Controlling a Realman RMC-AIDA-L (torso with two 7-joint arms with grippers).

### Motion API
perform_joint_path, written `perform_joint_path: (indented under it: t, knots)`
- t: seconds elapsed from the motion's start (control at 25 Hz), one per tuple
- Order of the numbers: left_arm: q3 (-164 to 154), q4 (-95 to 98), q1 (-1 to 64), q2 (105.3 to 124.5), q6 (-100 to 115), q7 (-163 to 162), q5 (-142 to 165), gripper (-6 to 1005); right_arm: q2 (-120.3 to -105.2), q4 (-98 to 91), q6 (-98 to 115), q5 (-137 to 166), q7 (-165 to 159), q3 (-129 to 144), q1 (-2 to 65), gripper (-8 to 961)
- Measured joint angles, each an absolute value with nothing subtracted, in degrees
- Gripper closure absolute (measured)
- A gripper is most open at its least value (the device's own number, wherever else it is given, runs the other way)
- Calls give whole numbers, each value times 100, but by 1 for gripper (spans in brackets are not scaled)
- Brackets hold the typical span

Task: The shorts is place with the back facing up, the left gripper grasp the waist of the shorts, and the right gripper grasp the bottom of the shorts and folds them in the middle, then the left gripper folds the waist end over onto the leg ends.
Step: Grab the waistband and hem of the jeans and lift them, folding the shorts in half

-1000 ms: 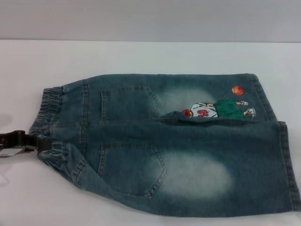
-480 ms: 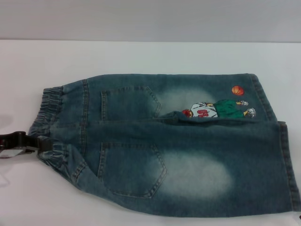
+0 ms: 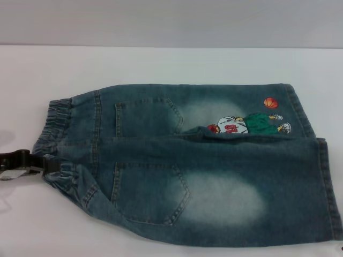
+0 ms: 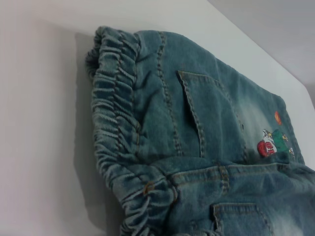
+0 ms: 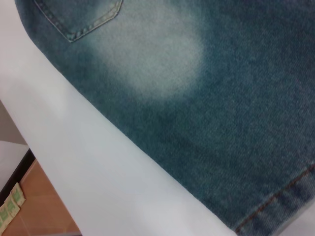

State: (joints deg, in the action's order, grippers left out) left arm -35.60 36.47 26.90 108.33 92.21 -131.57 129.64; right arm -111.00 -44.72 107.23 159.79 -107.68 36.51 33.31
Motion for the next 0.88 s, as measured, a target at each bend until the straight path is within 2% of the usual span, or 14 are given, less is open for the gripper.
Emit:
perform_joint_path:
  t: [0.44,0.88]
  knots:
    - [-3560,3647,2693,10854,9200,-13144,12964,961,-11103,-4462,10641,15940,-10775,3646,3377,376]
    - [-3560,3621,2699,10864,9185,-13104,12964,961,-11220,-4515,10634,15934,-10776,3656,3540,377]
